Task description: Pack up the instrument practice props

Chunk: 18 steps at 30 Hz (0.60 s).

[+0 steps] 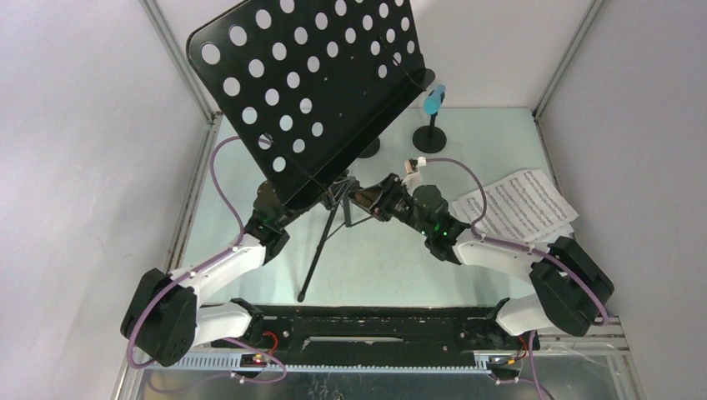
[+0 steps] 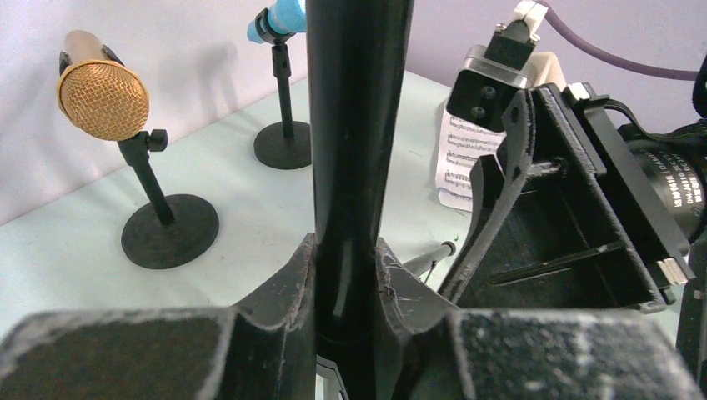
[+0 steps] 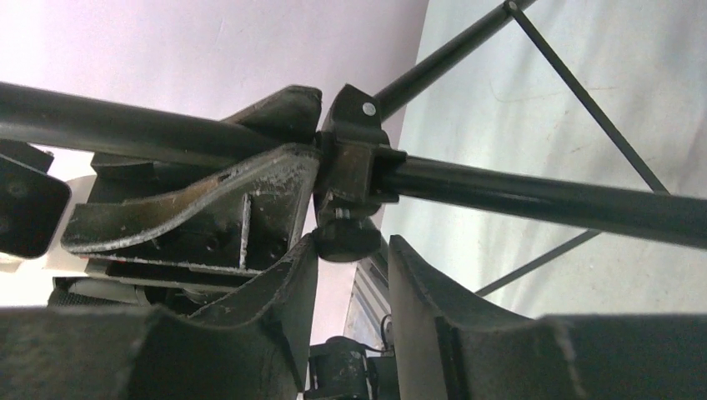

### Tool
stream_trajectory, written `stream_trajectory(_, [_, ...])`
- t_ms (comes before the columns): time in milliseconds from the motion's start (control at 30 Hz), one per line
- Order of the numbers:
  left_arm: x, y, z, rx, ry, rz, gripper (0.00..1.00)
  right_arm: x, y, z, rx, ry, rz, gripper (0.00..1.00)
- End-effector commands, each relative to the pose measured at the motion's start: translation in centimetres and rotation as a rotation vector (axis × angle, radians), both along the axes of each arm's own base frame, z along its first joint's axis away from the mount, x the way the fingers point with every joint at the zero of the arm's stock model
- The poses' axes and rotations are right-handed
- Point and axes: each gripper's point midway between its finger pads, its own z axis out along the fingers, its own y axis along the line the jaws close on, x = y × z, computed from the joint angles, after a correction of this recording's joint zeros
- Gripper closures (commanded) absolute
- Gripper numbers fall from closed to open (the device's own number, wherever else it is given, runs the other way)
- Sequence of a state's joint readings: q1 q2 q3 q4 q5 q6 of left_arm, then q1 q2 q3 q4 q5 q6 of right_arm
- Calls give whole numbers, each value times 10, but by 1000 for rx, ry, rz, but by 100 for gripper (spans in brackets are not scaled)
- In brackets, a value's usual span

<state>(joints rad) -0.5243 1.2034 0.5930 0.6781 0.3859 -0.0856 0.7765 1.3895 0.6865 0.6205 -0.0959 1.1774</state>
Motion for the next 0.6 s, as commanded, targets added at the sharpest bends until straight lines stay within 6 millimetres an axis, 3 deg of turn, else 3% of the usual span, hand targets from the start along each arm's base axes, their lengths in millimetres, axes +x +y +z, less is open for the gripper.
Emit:
stream_trajectory(0, [-36,-5,-96,171,316,-92,100,10,9,28,66,-59,18,57])
stream_trajectory(167, [-35,-6,-97,173,322,-96,100,14,13,27,67,-91,28,71])
stream_trajectory(333, [-36,-6,-96,171,318,-97,100,13,15,20,-15,-194,47,98])
stream_trajectory(467, [-36,-8,-97,173,322,-102,100,4,23,21,-223,-425,120,100])
stream_trajectory(567, [-36,-9,-97,174,323,-108,100,-7,29,13,-496,-673,169,100])
